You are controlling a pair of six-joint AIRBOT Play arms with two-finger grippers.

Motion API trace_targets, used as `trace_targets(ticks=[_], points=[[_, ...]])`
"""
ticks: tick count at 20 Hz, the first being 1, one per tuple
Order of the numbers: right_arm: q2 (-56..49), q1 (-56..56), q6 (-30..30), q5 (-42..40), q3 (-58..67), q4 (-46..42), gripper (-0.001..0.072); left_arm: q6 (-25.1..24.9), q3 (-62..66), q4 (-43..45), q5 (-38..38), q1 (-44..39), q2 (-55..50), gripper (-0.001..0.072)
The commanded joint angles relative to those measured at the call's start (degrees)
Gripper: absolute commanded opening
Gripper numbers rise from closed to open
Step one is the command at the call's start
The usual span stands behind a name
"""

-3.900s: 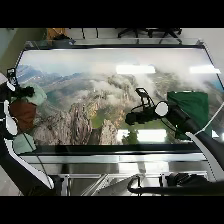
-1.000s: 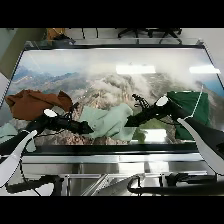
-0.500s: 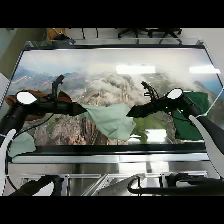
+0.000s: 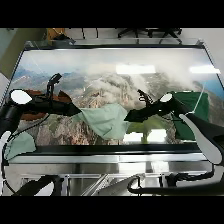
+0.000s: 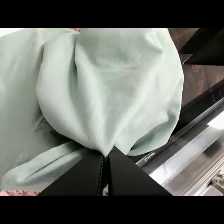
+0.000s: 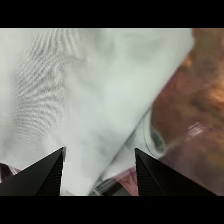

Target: Fold the shirts.

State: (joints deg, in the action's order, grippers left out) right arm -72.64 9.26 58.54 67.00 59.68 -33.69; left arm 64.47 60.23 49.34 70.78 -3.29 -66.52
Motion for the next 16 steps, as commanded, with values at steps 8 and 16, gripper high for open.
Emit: trace_targets(ticks=[8,16], points=[[-4.7,4.3,-7.8,0.3,0.8,9.8,0.0014,-0.2,0.4,0.7,-0.3,0.1,0.1,0.0014],[13.6,-4.1,-6.3,7.0,38.9,5.6,0.0013,3.9,36.4,0.3,11.0,2.1,6.0,0.0014]])
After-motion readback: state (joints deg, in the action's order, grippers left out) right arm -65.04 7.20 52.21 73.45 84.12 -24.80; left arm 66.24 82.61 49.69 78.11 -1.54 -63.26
